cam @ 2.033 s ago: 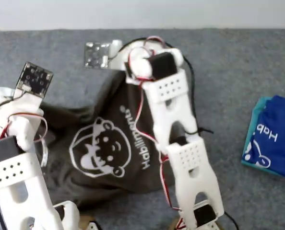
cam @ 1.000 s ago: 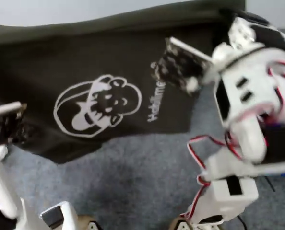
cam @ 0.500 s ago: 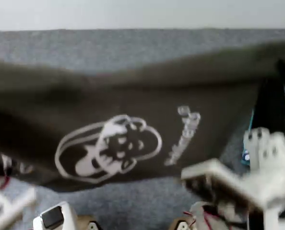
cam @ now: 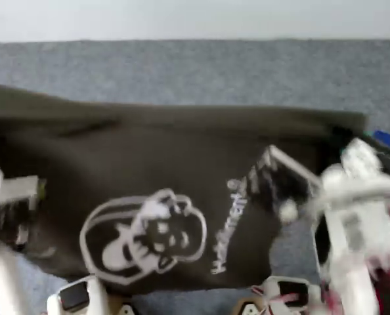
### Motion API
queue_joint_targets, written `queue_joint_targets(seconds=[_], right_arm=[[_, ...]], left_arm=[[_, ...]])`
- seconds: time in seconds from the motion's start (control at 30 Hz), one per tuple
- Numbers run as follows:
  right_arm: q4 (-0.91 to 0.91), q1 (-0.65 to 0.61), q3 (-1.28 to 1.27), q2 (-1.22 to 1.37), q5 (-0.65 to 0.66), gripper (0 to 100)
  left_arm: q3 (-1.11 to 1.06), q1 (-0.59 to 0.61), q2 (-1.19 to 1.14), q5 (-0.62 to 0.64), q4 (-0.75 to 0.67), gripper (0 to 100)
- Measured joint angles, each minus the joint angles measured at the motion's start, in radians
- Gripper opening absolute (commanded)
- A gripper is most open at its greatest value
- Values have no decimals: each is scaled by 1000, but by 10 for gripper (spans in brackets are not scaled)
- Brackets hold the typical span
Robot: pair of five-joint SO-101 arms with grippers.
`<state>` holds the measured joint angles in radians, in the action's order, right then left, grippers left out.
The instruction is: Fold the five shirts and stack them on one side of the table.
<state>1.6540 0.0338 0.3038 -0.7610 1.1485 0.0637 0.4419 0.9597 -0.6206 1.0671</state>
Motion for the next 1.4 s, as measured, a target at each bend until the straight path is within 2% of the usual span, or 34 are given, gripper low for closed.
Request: queue_joint_targets(seconds=[0.1,0.17,0.37,0.5,0.63,0.77,0.87,1.13,1.4], right_arm=[[-146,-18,-247,20,0,9],[-270,-31,-407,21,0,9],[-681,-58,-784,32,2,9],[-937,-63,-867,144,2,9],[-1183,-63,-868,316,2,9],[-1413,-71,-868,474,2,9],[-1510,-80,-832,585,2,9],[-1585,-81,-528,907,2,9],[-1585,-81,-321,1097,2,9]], left_arm=[[-204,-74,-6,-69,-14,14],[-351,-112,-12,-84,-71,14],[-743,-164,-71,-87,-361,13],[-796,-172,-226,-120,-529,13],[-726,-172,-433,-126,-615,13],[-562,-190,-647,-129,-629,13],[-425,-204,-786,-129,-629,13],[-63,-236,-1040,-137,-551,13],[209,-236,-1171,-287,-431,13]])
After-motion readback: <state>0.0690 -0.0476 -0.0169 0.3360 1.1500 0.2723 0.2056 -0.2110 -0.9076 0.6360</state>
